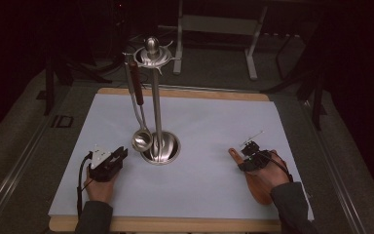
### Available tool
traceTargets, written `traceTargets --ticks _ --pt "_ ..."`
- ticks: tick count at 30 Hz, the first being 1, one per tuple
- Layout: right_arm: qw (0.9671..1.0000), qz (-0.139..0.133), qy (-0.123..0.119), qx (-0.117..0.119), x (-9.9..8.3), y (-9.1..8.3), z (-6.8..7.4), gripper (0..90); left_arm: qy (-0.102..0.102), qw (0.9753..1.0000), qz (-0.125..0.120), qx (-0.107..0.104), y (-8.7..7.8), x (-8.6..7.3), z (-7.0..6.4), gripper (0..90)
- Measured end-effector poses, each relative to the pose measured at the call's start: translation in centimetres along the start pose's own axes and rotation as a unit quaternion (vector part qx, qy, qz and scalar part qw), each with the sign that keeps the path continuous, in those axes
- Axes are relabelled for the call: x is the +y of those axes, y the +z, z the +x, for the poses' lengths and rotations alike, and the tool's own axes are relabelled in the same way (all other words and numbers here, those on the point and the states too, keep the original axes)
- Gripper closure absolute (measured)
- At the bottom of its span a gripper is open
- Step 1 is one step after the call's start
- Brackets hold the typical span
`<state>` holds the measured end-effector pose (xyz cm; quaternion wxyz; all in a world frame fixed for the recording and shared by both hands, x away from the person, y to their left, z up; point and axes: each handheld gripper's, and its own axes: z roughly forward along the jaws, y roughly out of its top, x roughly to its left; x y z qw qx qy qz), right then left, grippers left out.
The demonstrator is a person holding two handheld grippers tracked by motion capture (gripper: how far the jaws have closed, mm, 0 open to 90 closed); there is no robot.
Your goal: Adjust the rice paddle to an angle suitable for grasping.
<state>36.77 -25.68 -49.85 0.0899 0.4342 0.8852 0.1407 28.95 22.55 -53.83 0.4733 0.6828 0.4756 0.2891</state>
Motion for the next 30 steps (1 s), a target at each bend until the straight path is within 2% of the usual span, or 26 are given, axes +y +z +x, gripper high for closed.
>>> traceTargets --ticks 7,15,22,30 --pt "0.9995 0.030 -0.003 0.003 0.35 0.03 -0.10 63.7 0.000 1.0000 0.000 0.000 0.00 0.00 0.01 76.0" --pt "0.9991 0.042 0.006 0.010 0.57 0.15 -0.30 65.9 0.000 1.0000 0.000 0.000 -0.01 0.00 0.01 76.0" --pt "0.9990 0.044 -0.002 0.003 0.67 0.14 0.00 66.4 0.000 1.0000 0.000 0.000 -0.01 0.00 0.01 75.9" --pt "0.9998 0.021 -0.003 0.004 0.63 -0.36 0.37 66.4 0.001 1.0000 -0.001 0.000 -0.02 -0.01 -0.03 76.0"
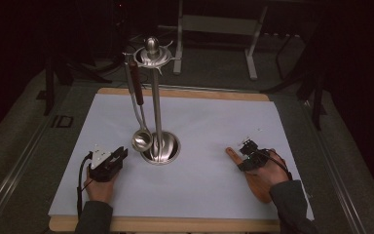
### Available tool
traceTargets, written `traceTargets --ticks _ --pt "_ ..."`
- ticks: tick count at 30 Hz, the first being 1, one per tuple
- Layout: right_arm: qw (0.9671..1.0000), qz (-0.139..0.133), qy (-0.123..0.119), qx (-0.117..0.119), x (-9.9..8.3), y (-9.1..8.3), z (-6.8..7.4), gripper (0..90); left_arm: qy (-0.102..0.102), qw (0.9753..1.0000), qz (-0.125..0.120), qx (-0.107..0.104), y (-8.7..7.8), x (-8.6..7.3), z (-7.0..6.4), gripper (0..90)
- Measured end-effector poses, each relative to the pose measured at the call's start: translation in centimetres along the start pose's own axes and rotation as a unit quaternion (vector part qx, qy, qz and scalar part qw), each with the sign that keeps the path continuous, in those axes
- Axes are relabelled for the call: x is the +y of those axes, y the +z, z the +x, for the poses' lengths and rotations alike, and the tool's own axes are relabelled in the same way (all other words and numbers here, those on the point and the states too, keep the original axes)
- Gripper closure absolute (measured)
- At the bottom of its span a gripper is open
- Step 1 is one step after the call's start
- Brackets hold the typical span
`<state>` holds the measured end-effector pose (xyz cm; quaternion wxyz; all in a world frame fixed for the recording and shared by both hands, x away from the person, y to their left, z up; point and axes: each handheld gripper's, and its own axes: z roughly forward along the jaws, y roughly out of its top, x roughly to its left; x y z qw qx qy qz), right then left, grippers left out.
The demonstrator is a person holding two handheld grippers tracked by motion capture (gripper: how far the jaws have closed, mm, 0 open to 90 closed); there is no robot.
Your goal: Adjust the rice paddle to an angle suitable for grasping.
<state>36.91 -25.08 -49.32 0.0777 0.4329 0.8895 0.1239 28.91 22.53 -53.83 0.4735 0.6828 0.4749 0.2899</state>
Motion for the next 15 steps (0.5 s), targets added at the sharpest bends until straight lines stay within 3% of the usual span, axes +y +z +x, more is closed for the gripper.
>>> traceTargets --ticks 4,9,15 --pt "0.9999 -0.011 0.002 0.001 0.0 -0.3 0.2 66.4 0.000 1.0000 0.000 0.000 0.0 0.0 0.0 76.0" --pt "0.9979 -0.055 0.015 0.030 0.0 -1.2 0.1 66.4 0.000 1.0000 0.000 0.000 0.0 0.0 0.0 75.9" --pt "0.9950 -0.092 0.014 0.036 0.1 -1.8 0.1 66.4 0.000 1.0000 0.001 0.000 0.0 0.0 0.0 75.9"
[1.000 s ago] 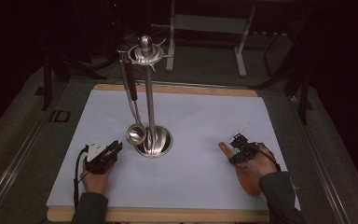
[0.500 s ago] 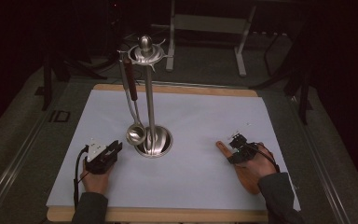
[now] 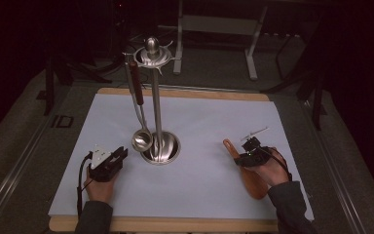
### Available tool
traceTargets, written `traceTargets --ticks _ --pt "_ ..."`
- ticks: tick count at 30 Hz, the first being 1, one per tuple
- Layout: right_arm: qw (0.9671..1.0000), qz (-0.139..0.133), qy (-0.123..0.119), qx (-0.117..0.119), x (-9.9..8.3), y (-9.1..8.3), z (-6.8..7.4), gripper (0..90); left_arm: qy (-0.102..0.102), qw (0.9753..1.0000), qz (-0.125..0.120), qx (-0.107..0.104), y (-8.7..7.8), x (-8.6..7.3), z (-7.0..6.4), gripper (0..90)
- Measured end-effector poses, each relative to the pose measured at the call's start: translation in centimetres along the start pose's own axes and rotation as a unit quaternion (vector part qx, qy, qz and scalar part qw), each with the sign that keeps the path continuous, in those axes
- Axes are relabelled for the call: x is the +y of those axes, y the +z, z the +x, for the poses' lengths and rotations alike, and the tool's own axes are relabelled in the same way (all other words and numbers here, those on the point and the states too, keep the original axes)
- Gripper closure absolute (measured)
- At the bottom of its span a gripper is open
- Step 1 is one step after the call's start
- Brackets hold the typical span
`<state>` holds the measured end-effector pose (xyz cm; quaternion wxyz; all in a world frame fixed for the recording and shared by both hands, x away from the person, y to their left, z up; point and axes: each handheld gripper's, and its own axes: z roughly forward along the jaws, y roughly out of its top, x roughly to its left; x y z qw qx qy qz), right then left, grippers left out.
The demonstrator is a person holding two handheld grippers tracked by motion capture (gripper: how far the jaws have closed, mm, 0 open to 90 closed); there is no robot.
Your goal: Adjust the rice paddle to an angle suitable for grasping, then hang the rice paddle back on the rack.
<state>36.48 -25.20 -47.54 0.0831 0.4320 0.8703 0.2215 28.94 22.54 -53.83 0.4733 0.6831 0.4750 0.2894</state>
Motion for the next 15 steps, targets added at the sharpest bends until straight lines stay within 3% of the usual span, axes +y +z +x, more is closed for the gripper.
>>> traceTargets --ticks 15 --pt "0.9972 -0.074 -0.011 0.001 0.5 -1.5 0.8 66.4 0.002 1.0000 0.000 0.000 0.0 0.0 -0.1 75.9"
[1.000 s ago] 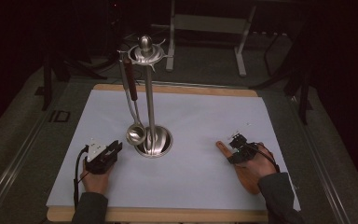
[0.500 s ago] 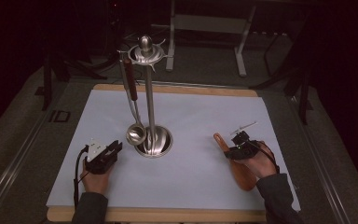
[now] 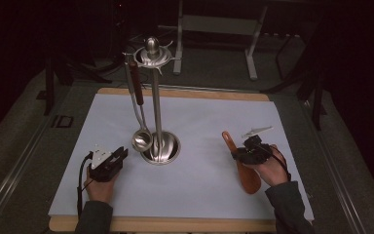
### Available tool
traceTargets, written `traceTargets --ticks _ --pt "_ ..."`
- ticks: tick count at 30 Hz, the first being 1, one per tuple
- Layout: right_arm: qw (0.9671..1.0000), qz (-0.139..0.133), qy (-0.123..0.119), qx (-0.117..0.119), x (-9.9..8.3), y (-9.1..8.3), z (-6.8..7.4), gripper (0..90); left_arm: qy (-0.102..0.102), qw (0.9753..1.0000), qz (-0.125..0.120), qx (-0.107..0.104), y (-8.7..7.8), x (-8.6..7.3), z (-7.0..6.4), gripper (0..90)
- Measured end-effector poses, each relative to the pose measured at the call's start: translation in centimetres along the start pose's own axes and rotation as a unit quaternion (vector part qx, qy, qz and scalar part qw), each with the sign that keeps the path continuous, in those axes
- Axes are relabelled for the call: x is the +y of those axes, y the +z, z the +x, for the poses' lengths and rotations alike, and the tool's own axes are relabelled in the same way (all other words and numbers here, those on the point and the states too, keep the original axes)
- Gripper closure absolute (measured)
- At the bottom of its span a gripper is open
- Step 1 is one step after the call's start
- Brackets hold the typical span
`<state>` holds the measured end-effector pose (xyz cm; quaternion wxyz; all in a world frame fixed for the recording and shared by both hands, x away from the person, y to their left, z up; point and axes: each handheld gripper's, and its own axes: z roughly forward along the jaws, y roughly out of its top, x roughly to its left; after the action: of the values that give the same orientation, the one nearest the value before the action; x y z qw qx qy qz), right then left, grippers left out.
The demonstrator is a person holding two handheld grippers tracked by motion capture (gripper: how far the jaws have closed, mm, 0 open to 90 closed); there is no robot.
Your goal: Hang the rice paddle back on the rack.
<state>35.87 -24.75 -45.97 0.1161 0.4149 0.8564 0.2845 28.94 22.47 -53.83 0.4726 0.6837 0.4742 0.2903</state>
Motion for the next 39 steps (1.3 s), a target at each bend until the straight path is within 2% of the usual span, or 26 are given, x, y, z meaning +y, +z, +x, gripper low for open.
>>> traceTargets --ticks 10,20,32,33,39 --pt "0.9996 -0.027 0.005 0.001 0.3 -0.4 0.4 66.4 0.002 1.0000 0.000 0.000 0.0 0.0 0.0 75.9" --pt "0.9979 -0.065 -0.002 -0.004 0.5 -0.9 1.0 66.4 0.003 1.0000 0.001 0.001 0.0 0.0 0.0 75.7" --pt "0.9939 -0.109 -0.011 -0.013 0.9 -1.5 1.7 66.5 0.002 1.0000 0.000 0.000 0.0 0.0 0.0 75.7" --pt "0.9922 -0.123 -0.011 -0.018 0.9 -1.6 1.8 66.5 0.001 1.0000 0.000 0.000 0.0 0.0 0.0 75.6" --pt "0.9891 -0.145 -0.014 -0.018 1.3 -2.1 2.3 66.5 0.001 1.0000 0.000 0.000 0.0 0.0 0.0 75.7"
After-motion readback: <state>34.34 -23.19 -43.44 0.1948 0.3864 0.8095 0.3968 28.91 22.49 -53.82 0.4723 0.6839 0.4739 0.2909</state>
